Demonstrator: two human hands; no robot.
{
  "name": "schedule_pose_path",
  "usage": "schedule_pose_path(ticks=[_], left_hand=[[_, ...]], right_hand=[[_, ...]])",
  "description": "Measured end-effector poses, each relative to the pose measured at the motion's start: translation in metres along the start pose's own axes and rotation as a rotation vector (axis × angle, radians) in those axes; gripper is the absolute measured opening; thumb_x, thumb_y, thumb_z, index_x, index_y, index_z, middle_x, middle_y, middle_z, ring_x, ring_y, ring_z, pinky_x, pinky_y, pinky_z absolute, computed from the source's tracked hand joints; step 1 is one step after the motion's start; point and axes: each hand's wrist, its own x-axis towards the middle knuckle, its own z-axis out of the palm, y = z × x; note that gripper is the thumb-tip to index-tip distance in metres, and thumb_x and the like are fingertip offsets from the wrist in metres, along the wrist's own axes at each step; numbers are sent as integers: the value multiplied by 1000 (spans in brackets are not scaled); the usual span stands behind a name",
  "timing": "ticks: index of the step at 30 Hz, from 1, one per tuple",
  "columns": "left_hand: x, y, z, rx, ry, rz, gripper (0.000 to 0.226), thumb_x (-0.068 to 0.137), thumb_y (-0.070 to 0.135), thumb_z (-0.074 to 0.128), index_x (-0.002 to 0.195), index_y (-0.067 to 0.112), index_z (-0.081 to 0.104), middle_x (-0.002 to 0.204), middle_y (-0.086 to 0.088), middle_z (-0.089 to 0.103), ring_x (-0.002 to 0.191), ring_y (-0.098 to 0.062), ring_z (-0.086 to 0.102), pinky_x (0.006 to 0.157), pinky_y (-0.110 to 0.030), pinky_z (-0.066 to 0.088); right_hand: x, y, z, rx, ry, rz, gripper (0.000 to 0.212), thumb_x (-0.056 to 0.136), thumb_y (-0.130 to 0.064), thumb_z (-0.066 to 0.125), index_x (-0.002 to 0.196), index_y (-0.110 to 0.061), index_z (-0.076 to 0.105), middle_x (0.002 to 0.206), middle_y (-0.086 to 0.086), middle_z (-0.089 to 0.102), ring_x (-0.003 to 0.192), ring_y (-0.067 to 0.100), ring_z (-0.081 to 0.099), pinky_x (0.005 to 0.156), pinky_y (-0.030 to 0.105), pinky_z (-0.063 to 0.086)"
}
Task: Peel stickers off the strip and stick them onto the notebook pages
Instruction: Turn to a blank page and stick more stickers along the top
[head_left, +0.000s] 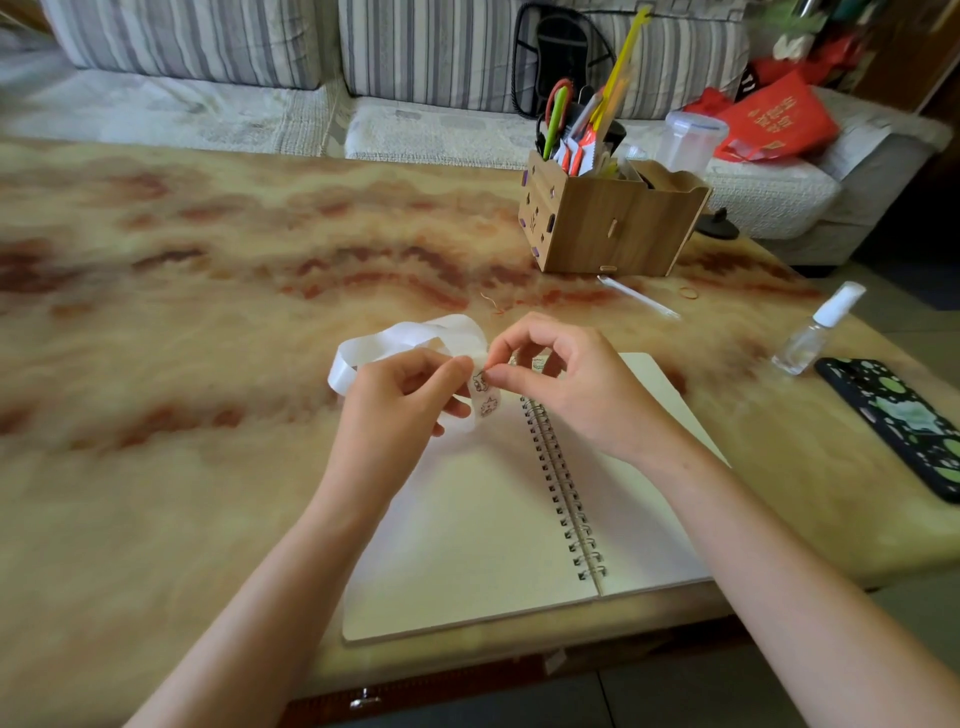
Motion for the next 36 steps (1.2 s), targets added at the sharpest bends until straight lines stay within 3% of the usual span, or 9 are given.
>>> schedule_pose_path(ticks=[4, 8, 12, 18, 24, 32, 36], left_hand=[[0, 0, 0, 6, 7, -17, 20, 91, 23, 59, 82, 10, 71, 73, 5, 71, 62, -2, 64, 51, -12, 44], [0, -1, -1, 12, 8, -33, 20, 92, 20, 58, 79, 10, 70, 69, 8, 69, 60, -2, 63, 51, -11, 44], [-1, -2, 0, 46, -26, -43, 20, 92, 20, 57, 81, 9, 71, 69, 9, 70, 60, -1, 63, 51, -10, 43], [-3, -4, 1, 71, -61, -81, 21, 91, 19, 59, 72, 17, 69, 59, 14, 67, 56, 4, 61, 51, -9, 41], [-5, -4, 3, 106, -64, -108, 23, 90, 25, 60, 70, 19, 70, 64, 4, 71, 58, -8, 54, 63, -27, 41], [-4, -4, 4, 109, -68, -119, 22, 90, 24, 60, 72, 18, 70, 65, 2, 72, 63, -14, 54, 65, -29, 41], [-5, -3, 4, 107, -67, -124, 23, 90, 25, 60, 70, 19, 70, 65, 3, 72, 61, -12, 52, 65, -28, 39]], right_hand=[[1, -1, -2, 18, -20, -5, 8, 83, -15, 71, 80, -20, 66, 84, -4, 61, 72, 8, 47, 66, 13, 35], [4, -7, -13, 201, 46, 30, 14, 86, -8, 66, 80, -21, 63, 73, -9, 60, 65, 5, 51, 60, 11, 39], [12, 13, -41, 166, 194, 249, 7, 86, -10, 67, 83, -16, 66, 73, -3, 63, 54, 4, 50, 45, 10, 32], [7, 58, -65, 38, 328, 509, 14, 84, -6, 66, 72, -14, 65, 67, -1, 59, 50, 6, 46, 39, 10, 28], [12, 73, -61, 27, 355, 507, 15, 83, -10, 69, 70, -17, 66, 66, 0, 62, 44, 1, 46, 43, 11, 32], [13, 79, -59, -9, 334, 484, 16, 84, -9, 69, 71, -17, 65, 72, 0, 66, 52, 7, 44, 45, 7, 35], [14, 82, -58, -16, 328, 474, 15, 83, -8, 70, 71, -17, 66, 73, 2, 67, 54, 8, 45, 55, 17, 39]])
